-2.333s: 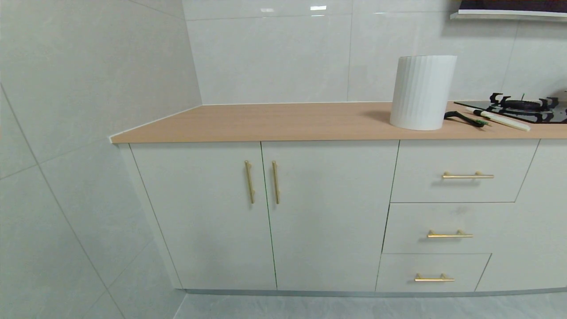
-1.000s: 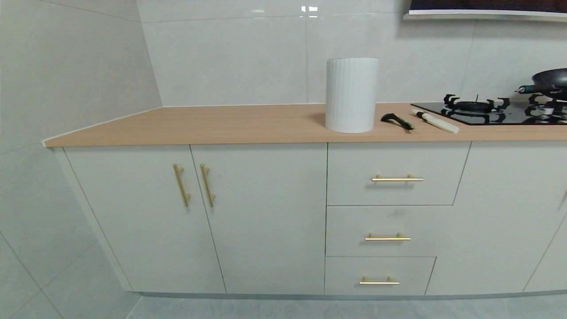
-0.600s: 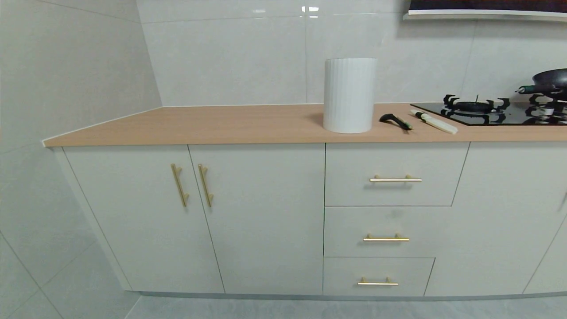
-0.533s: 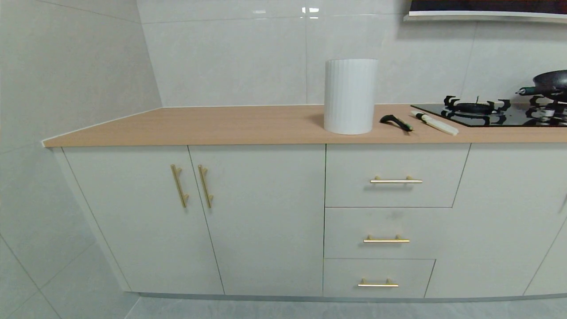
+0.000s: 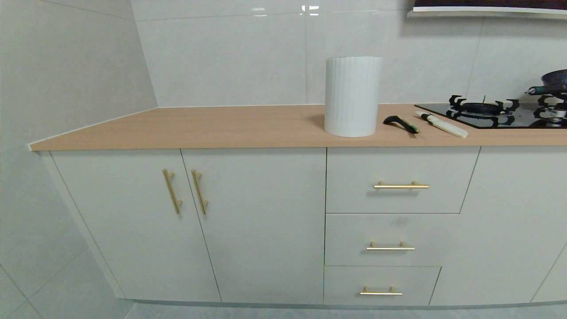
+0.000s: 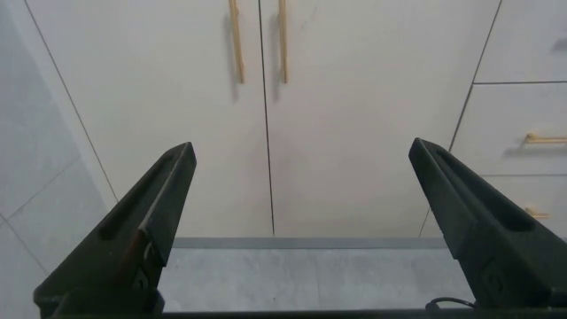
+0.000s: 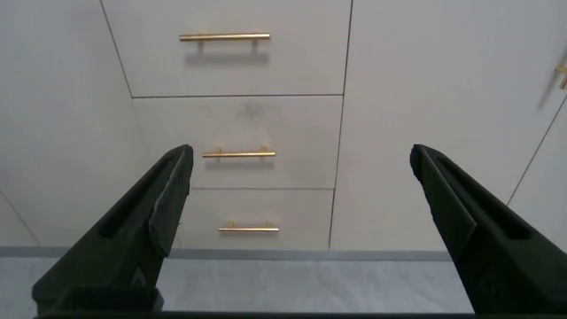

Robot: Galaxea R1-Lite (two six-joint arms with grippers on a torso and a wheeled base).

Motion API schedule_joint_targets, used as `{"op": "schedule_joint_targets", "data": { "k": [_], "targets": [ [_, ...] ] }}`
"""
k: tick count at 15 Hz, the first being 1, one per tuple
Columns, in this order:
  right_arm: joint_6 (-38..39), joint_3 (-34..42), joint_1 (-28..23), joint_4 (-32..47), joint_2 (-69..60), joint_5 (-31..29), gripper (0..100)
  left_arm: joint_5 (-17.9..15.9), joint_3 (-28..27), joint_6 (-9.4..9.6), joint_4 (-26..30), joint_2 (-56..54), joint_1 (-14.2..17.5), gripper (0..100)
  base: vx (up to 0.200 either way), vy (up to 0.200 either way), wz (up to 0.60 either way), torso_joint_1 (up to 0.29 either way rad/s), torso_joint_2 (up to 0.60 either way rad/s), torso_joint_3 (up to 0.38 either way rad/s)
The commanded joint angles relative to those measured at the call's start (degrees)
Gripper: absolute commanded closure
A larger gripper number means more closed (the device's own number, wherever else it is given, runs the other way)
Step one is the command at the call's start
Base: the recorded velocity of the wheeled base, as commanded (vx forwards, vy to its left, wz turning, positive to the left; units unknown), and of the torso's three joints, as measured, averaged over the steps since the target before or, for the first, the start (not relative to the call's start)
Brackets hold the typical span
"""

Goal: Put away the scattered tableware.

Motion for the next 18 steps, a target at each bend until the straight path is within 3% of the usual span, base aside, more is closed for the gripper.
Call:
{"op": "schedule_joint_targets", "data": {
  "k": [1,4,7,9,12,13,14,18],
  "targets": [
    [-0.1,0.1,0.0,-0.1,0.2,0.0,0,0.0,0.0,0.02,0.0,0.0,0.0,0,0.000,0.000,0.00,0.000,0.00,0.000],
    [-0.5,0.0,0.0,-0.2,0.1,-0.2,0,0.0,0.0,0.02,0.0,0.0,0.0,0,0.000,0.000,0.00,0.000,0.00,0.000],
    [4.1,-11.4,0.8,-0.6,3.9,1.0,0,0.0,0.0,0.02,0.0,0.0,0.0,0,0.000,0.000,0.00,0.000,0.00,0.000],
    [3.9,-12.3,1.9,1.0,7.7,1.8,0,0.0,0.0,0.02,0.0,0.0,0.0,0,0.000,0.000,0.00,0.000,0.00,0.000],
    [3.9,-14.0,6.8,0.7,30.6,4.3,0,0.0,0.0,0.02,0.0,0.0,0.0,0,0.000,0.000,0.00,0.000,0.00,0.000],
    [3.9,-14.0,6.8,0.7,30.6,4.3,0,0.0,0.0,0.02,0.0,0.0,0.0,0,0.000,0.000,0.00,0.000,0.00,0.000],
    [4.0,-19.9,7.2,0.3,45.0,4.8,0,0.0,0.0,0.02,0.0,0.0,0.0,0,0.000,0.000,0.00,0.000,0.00,0.000],
    [4.0,-29.4,7.3,-3.8,71.6,4.5,0,0.0,0.0,0.02,0.0,0.0,0.0,0,0.000,0.000,0.00,0.000,0.00,0.000]
  ]
}}
